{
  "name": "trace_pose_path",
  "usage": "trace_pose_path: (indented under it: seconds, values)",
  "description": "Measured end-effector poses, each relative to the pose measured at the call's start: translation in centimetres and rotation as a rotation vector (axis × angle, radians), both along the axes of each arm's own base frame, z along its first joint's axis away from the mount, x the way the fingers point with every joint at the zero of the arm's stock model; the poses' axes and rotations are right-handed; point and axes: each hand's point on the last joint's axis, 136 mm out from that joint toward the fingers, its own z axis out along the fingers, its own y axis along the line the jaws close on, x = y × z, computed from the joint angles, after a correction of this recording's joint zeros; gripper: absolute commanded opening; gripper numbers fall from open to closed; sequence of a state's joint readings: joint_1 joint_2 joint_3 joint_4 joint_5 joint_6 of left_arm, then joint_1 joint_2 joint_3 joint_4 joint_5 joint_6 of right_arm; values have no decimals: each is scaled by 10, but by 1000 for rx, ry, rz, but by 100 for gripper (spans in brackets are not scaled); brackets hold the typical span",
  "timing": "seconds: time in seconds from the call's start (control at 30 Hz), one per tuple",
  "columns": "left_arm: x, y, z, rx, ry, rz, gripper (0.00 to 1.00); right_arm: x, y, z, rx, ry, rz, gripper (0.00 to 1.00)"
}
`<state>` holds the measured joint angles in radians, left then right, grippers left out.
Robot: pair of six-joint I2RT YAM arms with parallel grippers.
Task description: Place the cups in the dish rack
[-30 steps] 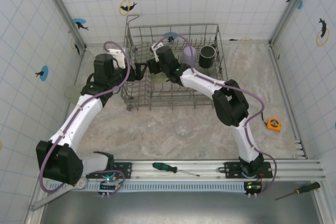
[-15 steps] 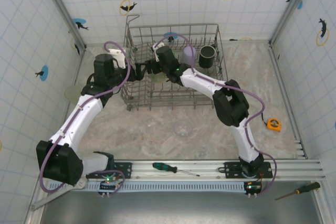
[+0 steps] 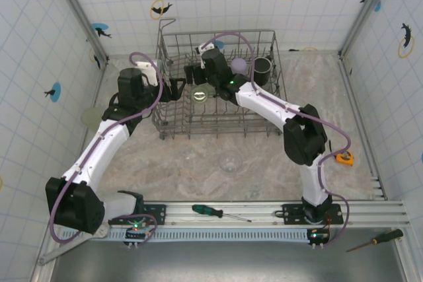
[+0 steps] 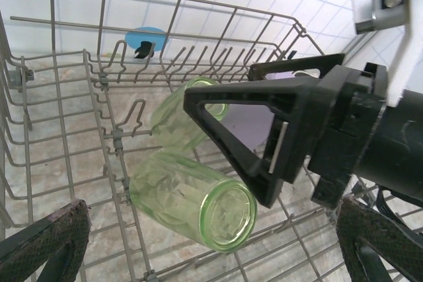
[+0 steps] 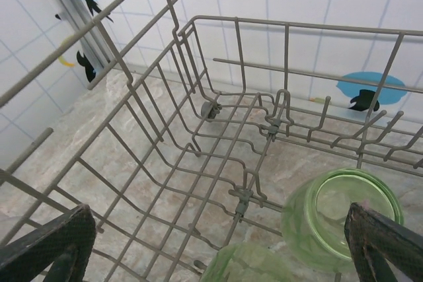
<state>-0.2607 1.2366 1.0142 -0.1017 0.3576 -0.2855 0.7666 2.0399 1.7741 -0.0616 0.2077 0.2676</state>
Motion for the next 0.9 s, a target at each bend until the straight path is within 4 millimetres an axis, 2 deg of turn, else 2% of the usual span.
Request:
trace_pose_path:
  seconds: [0.2, 0.37, 0.57, 0.73, 0.9]
  values:
    - [1, 1, 1, -13, 7, 14, 98, -20, -17, -4, -9, 38, -2, 100]
    - [1, 4, 5, -35, 30, 47, 98, -44, -41, 3, -8, 53, -3, 100]
    - [7, 14, 22, -53, 32, 124, 98, -76, -73, 8, 0, 62, -10, 100]
    - [16, 24, 37, -73, 31, 213, 98, -97, -110, -6, -2, 96, -39, 100]
    - [24, 40, 37, -95, 58, 332, 98, -113, -152, -25, 5, 131, -91, 100]
